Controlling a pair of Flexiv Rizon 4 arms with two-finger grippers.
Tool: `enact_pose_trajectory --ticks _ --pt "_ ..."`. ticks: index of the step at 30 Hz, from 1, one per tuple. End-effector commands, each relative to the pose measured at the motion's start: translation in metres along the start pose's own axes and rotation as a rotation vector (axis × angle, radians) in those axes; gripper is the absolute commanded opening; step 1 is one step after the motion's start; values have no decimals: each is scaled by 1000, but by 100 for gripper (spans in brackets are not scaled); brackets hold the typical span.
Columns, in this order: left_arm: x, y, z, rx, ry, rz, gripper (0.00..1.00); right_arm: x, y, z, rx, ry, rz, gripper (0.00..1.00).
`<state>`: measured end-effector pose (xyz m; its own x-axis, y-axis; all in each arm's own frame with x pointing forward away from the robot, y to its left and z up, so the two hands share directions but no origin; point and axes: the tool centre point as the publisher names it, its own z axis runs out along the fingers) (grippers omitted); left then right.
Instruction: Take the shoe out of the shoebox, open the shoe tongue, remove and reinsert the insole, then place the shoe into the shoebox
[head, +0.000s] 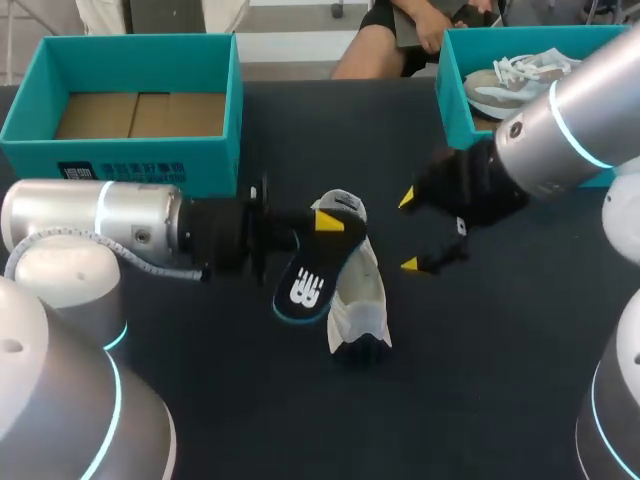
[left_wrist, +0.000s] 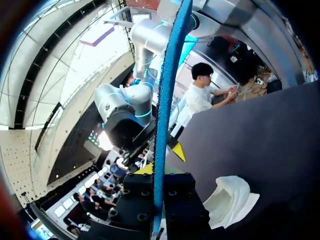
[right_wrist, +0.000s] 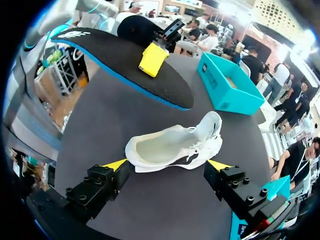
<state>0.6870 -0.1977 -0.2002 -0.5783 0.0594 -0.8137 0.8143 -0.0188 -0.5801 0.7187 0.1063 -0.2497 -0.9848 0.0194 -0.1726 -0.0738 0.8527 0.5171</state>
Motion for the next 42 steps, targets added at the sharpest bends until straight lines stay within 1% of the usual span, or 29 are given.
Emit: enact_pose_trajectory --ticks 1,4,9,14,17,20,22,28,39,41,42 --pt "22 -2 -1 6 -7 -27 0 -4 0 14 1 23 -56 100" --pt "33 1 1 9 -12 -40 0 3 -5 22 -16 17 -87 100" --pt "47 15 7 17 -15 -46 0 13 -9 36 -19 8 -123 100" --pt "56 23 17 13 -1 -35 0 19 -15 54 -19 48 -111 100" --pt "61 29 21 13 0 -39 0 20 -19 59 -31 46 -97 100" --pt "67 32 25 13 6 -39 0 21 -26 64 -18 40 -70 100" --pt "70 33 28 7 16 -38 0 21 -30 66 -23 40 -65 100" --pt "74 36 28 6 21 -52 0 21 -30 66 -23 40 -65 100" --pt "72 41 33 -5 17 -44 0 21 -30 66 -23 40 -65 100" --pt "72 41 34 -8 12 -46 0 15 -32 74 -45 19 -96 100" --pt "73 41 34 -10 10 -46 0 12 -32 77 -34 26 -106 100"
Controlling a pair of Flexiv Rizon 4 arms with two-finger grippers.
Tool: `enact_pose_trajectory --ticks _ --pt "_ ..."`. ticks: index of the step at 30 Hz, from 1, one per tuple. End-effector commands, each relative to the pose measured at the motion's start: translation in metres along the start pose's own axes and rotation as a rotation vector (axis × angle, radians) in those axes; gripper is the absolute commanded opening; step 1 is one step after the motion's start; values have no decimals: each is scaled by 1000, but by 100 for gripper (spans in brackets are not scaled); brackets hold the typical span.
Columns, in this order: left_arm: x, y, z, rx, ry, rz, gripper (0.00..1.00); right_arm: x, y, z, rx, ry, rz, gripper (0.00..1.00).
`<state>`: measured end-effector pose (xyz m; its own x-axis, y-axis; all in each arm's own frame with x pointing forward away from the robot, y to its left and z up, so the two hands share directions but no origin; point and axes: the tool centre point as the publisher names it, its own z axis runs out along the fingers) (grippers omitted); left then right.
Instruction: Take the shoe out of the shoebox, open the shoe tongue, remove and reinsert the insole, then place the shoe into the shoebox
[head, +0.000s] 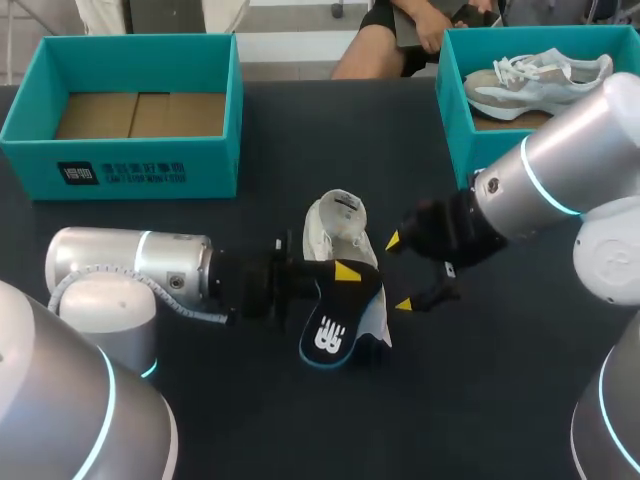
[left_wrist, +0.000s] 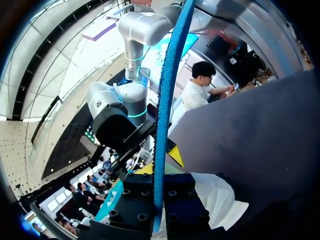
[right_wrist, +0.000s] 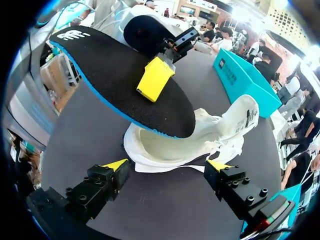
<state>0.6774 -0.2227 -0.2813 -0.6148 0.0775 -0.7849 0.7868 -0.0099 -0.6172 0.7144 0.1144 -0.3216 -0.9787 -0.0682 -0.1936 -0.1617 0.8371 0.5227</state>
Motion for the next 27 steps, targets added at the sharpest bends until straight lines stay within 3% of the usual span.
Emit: enact_pose_trajectory --ticks 1,9,27 --pt "3 1 6 -5 -10 -2 0 -9 -4 16 -4 2 -29 100" --pt "12 0 4 -19 -48 -73 0 -20 -16 30 -41 6 -67 100" --pt "13 10 14 -49 -91 -142 0 -14 -24 29 -22 22 -71 100"
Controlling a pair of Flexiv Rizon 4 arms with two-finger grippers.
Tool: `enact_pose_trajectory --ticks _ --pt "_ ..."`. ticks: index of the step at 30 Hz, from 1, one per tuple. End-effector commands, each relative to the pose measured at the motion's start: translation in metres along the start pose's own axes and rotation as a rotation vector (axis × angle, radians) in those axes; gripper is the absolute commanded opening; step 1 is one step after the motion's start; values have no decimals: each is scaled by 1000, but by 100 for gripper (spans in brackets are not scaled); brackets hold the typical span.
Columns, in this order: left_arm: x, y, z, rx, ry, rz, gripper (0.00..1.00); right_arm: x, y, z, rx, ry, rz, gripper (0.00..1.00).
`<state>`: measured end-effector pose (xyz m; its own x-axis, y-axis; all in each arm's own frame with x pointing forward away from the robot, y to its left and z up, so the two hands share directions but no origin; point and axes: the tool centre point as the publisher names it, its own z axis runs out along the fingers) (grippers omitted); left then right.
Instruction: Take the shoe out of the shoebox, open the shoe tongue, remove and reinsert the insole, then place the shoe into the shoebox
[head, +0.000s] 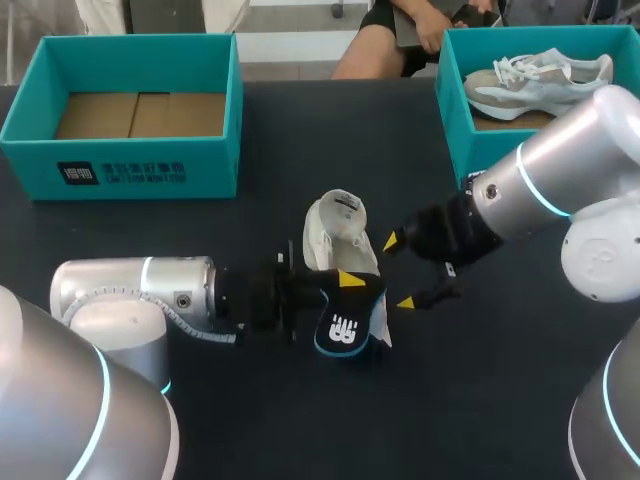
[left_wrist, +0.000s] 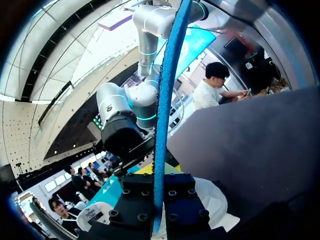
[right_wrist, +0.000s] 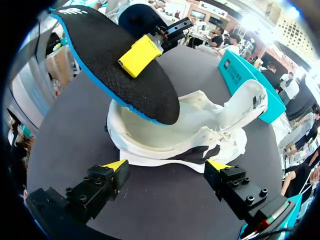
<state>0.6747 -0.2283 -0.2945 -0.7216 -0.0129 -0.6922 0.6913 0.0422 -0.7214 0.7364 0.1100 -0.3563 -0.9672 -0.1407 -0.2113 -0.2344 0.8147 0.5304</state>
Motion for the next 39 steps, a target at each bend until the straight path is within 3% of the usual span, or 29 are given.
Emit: enact_pose_trajectory --ticks 1,15,39 --pt "2 5 8 -5 -5 0 0 1 1 0 5 -2 1 100" --pt "7 27 11 -72 -16 -24 0 1 1 0 5 -2 1 100" --pt "0 85 16 -174 4 -4 0 1 1 0 5 -2 1 100"
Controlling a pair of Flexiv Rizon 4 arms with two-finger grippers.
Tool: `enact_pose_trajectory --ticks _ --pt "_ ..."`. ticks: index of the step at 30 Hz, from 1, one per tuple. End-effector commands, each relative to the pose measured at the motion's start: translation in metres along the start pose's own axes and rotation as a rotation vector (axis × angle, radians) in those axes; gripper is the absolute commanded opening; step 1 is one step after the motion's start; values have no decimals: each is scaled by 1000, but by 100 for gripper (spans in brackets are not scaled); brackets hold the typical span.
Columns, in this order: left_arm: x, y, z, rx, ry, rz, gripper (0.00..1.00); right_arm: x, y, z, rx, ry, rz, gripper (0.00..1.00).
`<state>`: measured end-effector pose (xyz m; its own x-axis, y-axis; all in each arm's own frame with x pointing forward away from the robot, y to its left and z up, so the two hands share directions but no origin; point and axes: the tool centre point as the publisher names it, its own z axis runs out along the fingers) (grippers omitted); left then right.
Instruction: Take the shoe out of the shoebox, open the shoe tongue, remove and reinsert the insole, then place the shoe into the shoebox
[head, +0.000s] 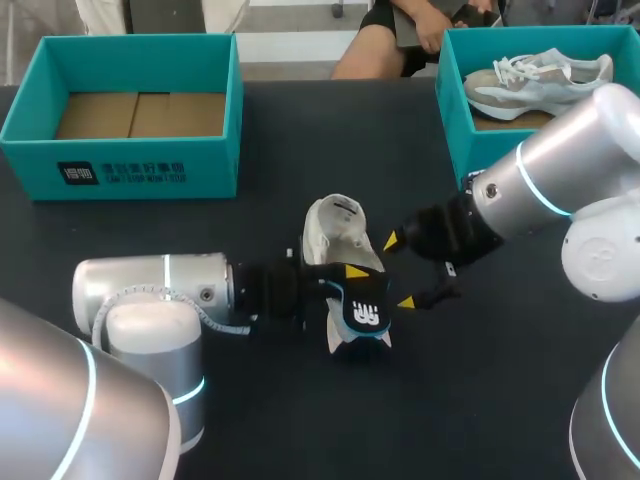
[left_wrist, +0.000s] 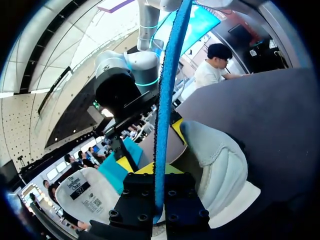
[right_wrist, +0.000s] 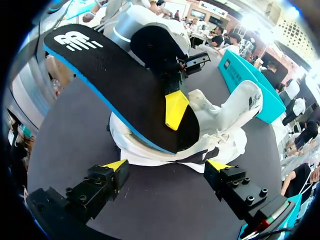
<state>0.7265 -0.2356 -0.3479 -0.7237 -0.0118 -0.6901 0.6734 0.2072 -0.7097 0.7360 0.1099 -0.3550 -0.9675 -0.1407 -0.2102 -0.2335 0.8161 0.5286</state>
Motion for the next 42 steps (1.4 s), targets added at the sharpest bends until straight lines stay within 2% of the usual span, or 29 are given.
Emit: enact_pose_trajectory --ticks 1,7,11,13,15,16,25,34,42 --pt "1 11 7 -13 3 -3 0 1 1 1 2 -3 0 100" --pt "2 18 3 -33 3 -14 0 1 1 1 2 -3 0 100" --pt "1 10 -1 -26 5 -19 0 1 1 1 2 -3 0 100" --pt "0 6 -2 -16 1 -19 24 1 1 1 2 -3 0 100" --pt "-2 3 -2 -13 0 -16 33 1 1 1 2 -3 0 100" --pt "-2 2 -2 -10 -1 -15 34 1 1 1 2 -3 0 100" --pt "-5 -5 -3 0 -3 -13 31 1 1 1 2 -3 0 100" --pt "-10 -16 -6 -28 8 -25 25 1 1 1 2 -3 0 100" --pt "-12 -25 -10 -24 9 -28 33 1 1 1 2 -3 0 100"
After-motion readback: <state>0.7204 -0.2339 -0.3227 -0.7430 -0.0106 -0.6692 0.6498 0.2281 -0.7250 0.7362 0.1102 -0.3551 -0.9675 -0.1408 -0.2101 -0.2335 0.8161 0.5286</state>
